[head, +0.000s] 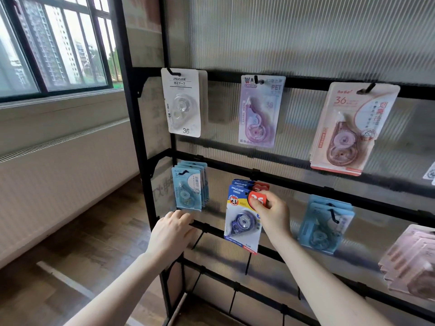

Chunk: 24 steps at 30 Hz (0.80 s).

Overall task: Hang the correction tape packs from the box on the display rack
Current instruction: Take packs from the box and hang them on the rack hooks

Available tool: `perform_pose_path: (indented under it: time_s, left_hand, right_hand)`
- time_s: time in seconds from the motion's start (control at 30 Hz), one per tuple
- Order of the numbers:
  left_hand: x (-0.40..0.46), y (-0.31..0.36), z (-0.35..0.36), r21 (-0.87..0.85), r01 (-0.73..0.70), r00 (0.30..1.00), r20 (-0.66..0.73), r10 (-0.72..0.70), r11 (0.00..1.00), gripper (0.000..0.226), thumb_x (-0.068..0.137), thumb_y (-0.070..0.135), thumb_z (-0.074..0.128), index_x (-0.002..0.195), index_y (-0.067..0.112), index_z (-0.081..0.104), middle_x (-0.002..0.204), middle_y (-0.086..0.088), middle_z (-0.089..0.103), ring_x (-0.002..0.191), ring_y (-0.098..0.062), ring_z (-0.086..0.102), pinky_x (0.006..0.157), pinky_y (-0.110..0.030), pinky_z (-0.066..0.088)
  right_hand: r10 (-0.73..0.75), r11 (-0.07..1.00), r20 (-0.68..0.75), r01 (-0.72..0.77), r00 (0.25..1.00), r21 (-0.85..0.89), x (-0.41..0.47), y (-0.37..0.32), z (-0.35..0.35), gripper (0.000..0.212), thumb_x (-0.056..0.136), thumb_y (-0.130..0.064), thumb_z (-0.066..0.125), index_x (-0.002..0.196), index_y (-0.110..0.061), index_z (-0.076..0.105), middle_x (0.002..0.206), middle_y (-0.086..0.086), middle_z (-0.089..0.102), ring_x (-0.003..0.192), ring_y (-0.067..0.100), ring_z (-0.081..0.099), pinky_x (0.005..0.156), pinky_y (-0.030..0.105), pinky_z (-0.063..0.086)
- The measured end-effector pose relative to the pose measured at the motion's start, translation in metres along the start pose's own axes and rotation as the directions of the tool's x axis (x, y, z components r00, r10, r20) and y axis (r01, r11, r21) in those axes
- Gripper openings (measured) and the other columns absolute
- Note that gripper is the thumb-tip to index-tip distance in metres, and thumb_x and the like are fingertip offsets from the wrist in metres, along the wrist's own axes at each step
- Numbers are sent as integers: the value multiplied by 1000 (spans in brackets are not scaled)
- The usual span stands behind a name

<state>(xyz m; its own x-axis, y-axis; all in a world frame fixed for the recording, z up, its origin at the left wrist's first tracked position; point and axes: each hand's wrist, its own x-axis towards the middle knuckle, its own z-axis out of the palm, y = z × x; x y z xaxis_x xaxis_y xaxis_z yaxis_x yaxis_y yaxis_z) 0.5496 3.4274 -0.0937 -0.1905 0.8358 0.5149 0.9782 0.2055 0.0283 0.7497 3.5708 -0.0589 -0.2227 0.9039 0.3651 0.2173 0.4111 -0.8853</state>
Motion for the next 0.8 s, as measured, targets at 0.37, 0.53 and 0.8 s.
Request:
perform_pose_path:
  time_s: [0.37, 0.53, 0.8]
  left_hand:
    - [-3, 5, 12, 48, -14, 1000, 17, 13, 999, 30, 75, 44, 39, 66, 24, 60, 63, 8, 54, 53, -16, 55, 43, -24, 43]
    - [-6, 2, 14, 11, 7, 998, 66, -8, 1000, 28, 75, 44, 42, 67, 22, 58, 64, 7, 54, 55, -18, 55, 43, -25, 43]
    - [-12, 7, 9, -72, 60, 984, 170, -46, 996, 20, 70, 25, 79, 79, 16, 63, 80, 0, 61, 75, -26, 62, 58, -33, 49]
  right_hand:
    - [0, 945, 24, 8, 1000, -327, 19, 0, 1, 16, 91, -24, 60, 100, -14, 68, 94, 3, 70, 81, 19, 59, 54, 22, 32]
    - [21, 910, -6, -22, 1000, -414, 20, -1, -1, 18, 92, -28, 58, 104, -16, 66, 98, 2, 70, 87, 23, 62, 59, 25, 34]
    - [18, 888, -110, -66, 994, -454, -2, 16, -22, 29, 90, -21, 58, 119, -18, 56, 109, 1, 63, 95, 24, 61, 69, 29, 47]
